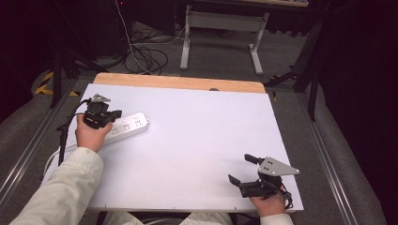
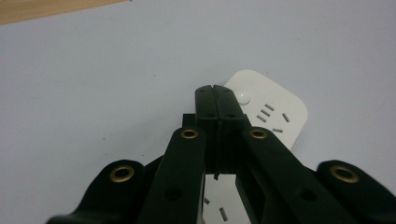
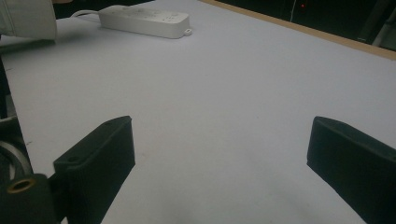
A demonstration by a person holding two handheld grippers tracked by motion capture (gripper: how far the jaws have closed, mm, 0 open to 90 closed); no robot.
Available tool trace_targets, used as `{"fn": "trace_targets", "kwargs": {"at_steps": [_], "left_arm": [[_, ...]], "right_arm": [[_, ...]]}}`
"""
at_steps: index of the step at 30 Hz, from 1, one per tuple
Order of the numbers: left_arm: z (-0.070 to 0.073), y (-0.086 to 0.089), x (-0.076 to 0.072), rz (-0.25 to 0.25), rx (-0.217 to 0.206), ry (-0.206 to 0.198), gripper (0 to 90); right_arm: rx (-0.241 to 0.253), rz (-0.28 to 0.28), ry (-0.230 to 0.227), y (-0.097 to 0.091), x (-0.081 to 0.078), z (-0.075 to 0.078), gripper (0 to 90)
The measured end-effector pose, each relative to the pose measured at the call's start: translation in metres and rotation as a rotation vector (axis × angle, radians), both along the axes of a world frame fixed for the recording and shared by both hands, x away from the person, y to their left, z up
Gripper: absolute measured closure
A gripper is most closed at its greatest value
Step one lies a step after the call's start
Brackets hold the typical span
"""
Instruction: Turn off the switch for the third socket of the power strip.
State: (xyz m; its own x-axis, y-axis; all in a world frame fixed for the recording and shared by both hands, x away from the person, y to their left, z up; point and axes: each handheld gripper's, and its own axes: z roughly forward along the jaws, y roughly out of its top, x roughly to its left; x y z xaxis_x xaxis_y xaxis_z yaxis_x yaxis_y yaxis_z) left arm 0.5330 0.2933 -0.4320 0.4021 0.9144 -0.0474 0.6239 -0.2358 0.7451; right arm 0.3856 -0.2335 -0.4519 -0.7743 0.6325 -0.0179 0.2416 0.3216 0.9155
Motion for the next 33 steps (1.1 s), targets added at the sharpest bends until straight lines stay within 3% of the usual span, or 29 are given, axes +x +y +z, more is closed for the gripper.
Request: {"fn": "trace_targets", "kwargs": {"at_steps": [4, 12, 16, 18, 23, 29, 33], "left_arm": [[-0.004, -0.002, 0.003, 0.016, 0.055, 0.0, 90.0], [-0.012, -0.002, 0.008, 0.009, 0.073, 0.034, 90.0], [-0.016, 0.0, 0.012, 0.013, 0.018, 0.087, 90.0], [-0.017, -0.002, 0.013, 0.008, 0.009, 0.089, 90.0], [-0.02, -0.005, 0.013, -0.006, 0.023, 0.086, 90.0], [-0.023, -0.01, 0.012, -0.02, 0.06, 0.044, 90.0], [-0.024, -0.011, 0.013, -0.02, 0.055, 0.042, 90.0]], "right_arm": [[-0.003, -0.001, -0.001, 0.001, 0.0, 0.0, 8.0], [0.003, 0.001, 0.006, 0.0, 0.001, -0.001, 8.0], [0.001, 0.003, 0.006, 0.0, 0.001, -0.001, 8.0], [0.001, 0.002, 0.006, 0.0, 0.001, -0.001, 8.0], [-0.001, 0.008, 0.007, 0.001, 0.001, -0.001, 8.0], [0.001, 0.006, 0.007, 0.0, 0.001, -0.001, 8.0], [0.002, 0.009, 0.005, -0.001, 0.001, -0.001, 8.0]]}}
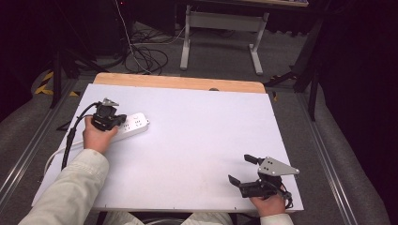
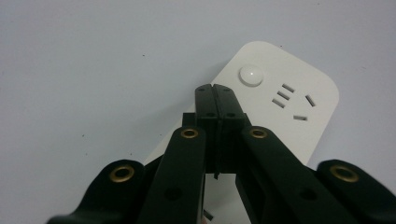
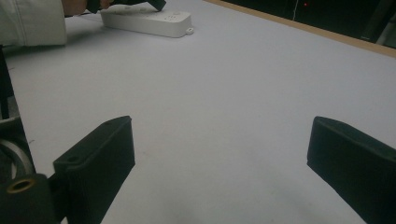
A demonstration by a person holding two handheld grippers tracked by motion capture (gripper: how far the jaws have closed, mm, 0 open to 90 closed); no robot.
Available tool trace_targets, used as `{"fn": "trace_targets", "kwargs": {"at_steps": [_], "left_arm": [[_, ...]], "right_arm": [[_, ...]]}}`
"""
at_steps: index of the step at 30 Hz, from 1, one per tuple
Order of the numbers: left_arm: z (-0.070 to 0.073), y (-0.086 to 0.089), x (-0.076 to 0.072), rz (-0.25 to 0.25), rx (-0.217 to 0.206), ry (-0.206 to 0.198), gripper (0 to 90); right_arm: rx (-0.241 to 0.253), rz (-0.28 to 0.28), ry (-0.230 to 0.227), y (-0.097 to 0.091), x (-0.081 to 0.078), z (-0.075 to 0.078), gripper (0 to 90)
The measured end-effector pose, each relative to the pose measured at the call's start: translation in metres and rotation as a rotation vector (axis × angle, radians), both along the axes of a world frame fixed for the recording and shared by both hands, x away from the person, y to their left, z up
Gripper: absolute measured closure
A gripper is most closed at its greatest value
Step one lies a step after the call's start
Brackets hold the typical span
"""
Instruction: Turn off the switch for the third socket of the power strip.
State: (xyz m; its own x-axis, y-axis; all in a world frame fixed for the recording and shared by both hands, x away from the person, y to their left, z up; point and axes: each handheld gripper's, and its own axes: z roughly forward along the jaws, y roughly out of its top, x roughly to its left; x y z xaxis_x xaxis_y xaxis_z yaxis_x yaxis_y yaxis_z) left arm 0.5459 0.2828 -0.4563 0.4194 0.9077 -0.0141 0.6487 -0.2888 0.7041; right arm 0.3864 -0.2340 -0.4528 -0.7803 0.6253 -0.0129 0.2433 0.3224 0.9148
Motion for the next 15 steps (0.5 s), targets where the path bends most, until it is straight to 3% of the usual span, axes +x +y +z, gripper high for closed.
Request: {"fn": "trace_targets", "kwargs": {"at_steps": [15], "left_arm": [[-0.0013, -0.0054, -0.0033, 0.02, 0.045, -0.016, 90.0]], "right_arm": [[0.004, -0.001, 0.005, 0.0001, 0.0, -0.0001, 8.0]]}}
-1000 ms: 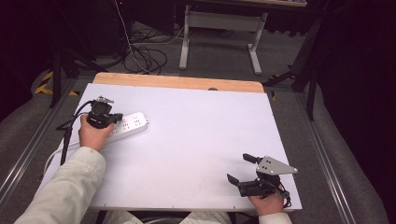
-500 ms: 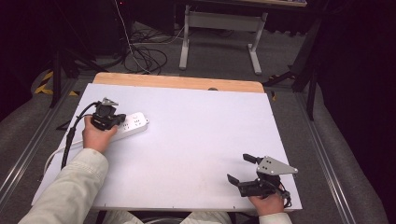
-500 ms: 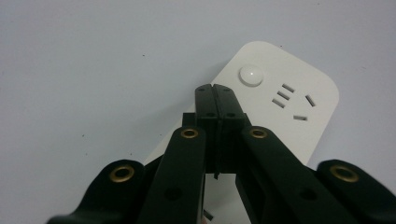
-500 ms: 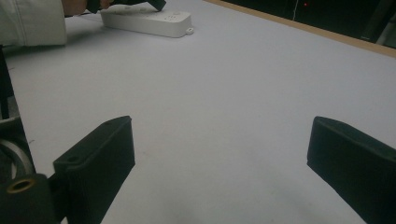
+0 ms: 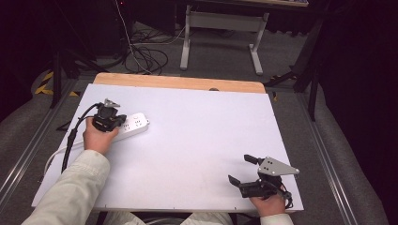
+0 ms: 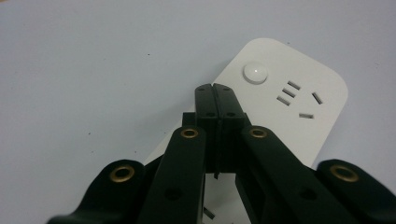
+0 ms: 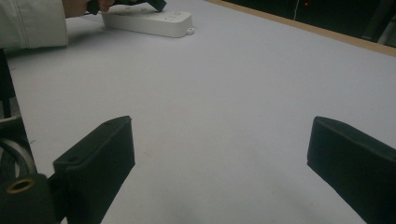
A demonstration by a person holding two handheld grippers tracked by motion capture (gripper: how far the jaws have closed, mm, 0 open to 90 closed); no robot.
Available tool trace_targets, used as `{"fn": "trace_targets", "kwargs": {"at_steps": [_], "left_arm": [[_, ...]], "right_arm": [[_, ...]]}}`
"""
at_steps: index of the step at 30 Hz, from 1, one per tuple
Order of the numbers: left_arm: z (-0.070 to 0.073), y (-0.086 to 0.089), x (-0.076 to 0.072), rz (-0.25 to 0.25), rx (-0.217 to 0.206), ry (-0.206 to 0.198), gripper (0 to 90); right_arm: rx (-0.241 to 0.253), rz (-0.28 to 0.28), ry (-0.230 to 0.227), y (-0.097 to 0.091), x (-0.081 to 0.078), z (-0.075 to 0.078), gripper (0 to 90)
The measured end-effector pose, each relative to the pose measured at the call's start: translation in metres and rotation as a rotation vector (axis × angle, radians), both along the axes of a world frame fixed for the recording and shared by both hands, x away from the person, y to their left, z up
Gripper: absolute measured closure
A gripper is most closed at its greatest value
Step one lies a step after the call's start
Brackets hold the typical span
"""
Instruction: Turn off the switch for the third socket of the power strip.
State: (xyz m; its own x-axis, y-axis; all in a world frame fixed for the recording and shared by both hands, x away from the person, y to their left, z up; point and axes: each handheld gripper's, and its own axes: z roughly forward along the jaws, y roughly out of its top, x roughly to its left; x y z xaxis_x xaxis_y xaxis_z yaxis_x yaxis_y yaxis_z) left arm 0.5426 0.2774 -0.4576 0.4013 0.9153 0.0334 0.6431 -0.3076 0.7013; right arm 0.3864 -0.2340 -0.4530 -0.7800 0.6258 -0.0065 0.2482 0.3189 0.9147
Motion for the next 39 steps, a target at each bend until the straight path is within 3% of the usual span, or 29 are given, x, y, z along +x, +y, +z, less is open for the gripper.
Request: {"fn": "trace_targets", "kwargs": {"at_steps": [2, 5, 7, 11, 16, 21, 28, 34, 39], "left_arm": [[0.0, 0.0, 0.0, 0.003, 0.005, 0.003, 90.0], [0.001, 0.003, 0.001, 0.004, -0.041, 0.023, 90.0], [0.001, 0.004, 0.001, 0.009, -0.048, 0.031, 90.0], [0.002, 0.0, 0.0, 0.016, -0.014, 0.024, 90.0], [0.002, 0.0, 0.001, 0.022, -0.024, 0.034, 90.0], [0.001, -0.008, -0.002, 0.025, 0.043, 0.007, 90.0], [0.001, -0.009, -0.001, 0.033, 0.052, 0.002, 90.0], [0.002, -0.004, 0.001, 0.032, 0.015, 0.025, 90.0], [0.002, -0.006, 0.001, 0.033, 0.03, 0.02, 90.0]], "right_arm": [[0.002, -0.001, 0.0, 0.0, 0.0, 0.0, 7.9], [0.002, -0.001, -0.003, -0.001, 0.0, 0.0, 7.9], [0.001, 0.0, -0.001, 0.0, 0.0, 0.0, 7.9], [0.0, 0.001, -0.004, 0.0, 0.0, 0.0, 7.9], [-0.002, 0.001, -0.005, 0.0, -0.001, 0.0, 7.9], [-0.001, 0.003, -0.003, 0.0, 0.0, 0.0, 7.9], [-0.002, 0.003, -0.002, 0.0, -0.001, 0.0, 7.9], [-0.003, 0.004, 0.002, 0.001, -0.001, 0.0, 7.9], [-0.005, 0.004, 0.002, 0.0, 0.0, -0.001, 7.9]]}}
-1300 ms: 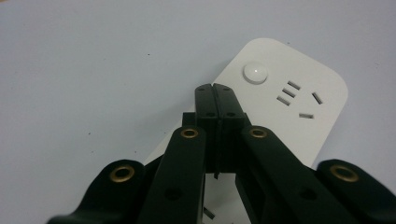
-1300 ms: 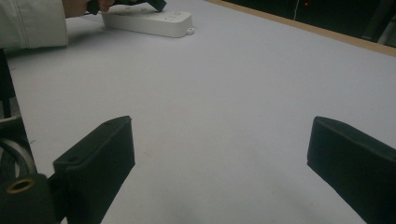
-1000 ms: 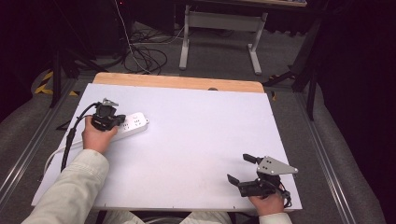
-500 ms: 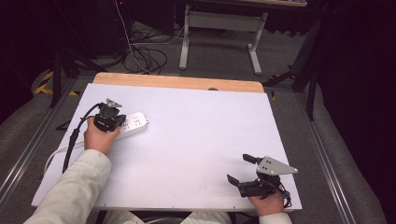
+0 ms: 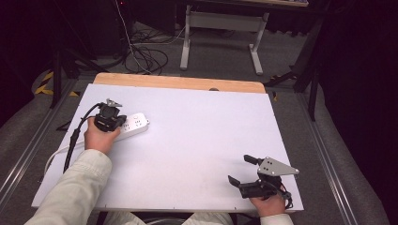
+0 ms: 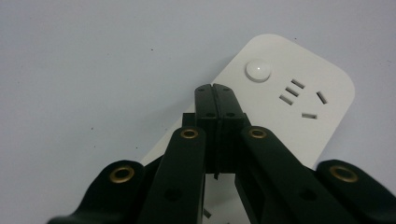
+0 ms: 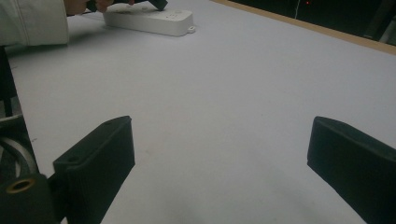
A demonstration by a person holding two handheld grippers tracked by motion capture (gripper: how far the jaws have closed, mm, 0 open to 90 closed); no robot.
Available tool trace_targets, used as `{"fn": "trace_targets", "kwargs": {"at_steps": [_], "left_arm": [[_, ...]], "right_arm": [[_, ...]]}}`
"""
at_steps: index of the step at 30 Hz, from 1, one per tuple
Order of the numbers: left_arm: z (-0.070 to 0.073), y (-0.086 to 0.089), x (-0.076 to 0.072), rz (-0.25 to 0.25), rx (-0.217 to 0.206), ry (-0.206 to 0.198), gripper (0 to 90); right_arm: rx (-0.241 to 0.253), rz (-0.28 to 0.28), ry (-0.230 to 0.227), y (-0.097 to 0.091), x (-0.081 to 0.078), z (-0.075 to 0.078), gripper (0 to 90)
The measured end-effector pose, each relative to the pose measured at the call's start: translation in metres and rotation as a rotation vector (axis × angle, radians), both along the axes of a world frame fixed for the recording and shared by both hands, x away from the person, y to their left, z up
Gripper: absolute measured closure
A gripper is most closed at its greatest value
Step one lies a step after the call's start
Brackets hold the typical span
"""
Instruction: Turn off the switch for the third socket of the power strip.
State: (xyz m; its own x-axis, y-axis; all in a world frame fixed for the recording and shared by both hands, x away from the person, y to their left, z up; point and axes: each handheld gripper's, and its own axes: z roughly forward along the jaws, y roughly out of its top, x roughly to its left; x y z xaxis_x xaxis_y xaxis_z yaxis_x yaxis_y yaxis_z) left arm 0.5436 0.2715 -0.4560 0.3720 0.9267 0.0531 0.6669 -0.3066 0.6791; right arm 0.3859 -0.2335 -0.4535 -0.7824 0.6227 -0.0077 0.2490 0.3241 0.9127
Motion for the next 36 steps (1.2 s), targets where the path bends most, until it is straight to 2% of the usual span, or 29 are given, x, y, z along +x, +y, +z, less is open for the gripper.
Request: {"fn": "trace_targets", "kwargs": {"at_steps": [3, 4, 6, 9, 15, 18, 19, 22, 28, 31, 36], "left_arm": [[0.002, 0.002, 0.001, 0.004, -0.007, 0.012, 90.0], [0.004, 0.003, -0.001, 0.007, -0.013, 0.0, 90.0], [0.005, 0.006, -0.002, 0.007, -0.029, 0.016, 90.0], [0.006, 0.01, -0.005, -0.007, -0.016, 0.0, 90.0], [0.02, 0.01, -0.013, -0.037, -0.06, -0.037, 90.0], [0.024, 0.012, -0.015, -0.046, -0.074, -0.034, 90.0], [0.025, 0.013, -0.016, -0.036, -0.08, -0.039, 90.0], [0.03, 0.014, -0.018, -0.04, -0.112, -0.033, 90.0], [0.042, 0.013, -0.027, -0.058, -0.097, -0.048, 90.0], [0.048, 0.018, -0.029, -0.048, -0.099, -0.056, 90.0], [0.059, 0.015, -0.035, -0.071, -0.071, -0.072, 90.0]], "right_arm": [[-0.003, -0.002, 0.001, 0.0, 0.0, 0.0, 7.9], [-0.004, -0.002, 0.001, 0.001, 0.001, 0.0, 7.9], [-0.005, -0.004, 0.004, 0.001, 0.001, -0.001, 7.9], [0.0, -0.009, 0.003, 0.0, 0.001, -0.001, 7.9], [-0.012, -0.007, 0.004, 0.001, 0.002, -0.001, 7.9], [-0.011, -0.008, 0.002, 0.001, 0.001, -0.001, 7.9], [-0.012, -0.01, 0.001, 0.0, 0.001, -0.001, 7.9], [-0.007, -0.01, 0.003, 0.0, 0.001, -0.001, 7.9], [-0.014, -0.011, 0.003, 0.0, 0.002, -0.001, 7.9], [-0.013, -0.012, 0.003, 0.0, 0.002, -0.001, 7.9], [-0.014, -0.012, 0.007, 0.001, 0.003, -0.001, 7.9]]}}
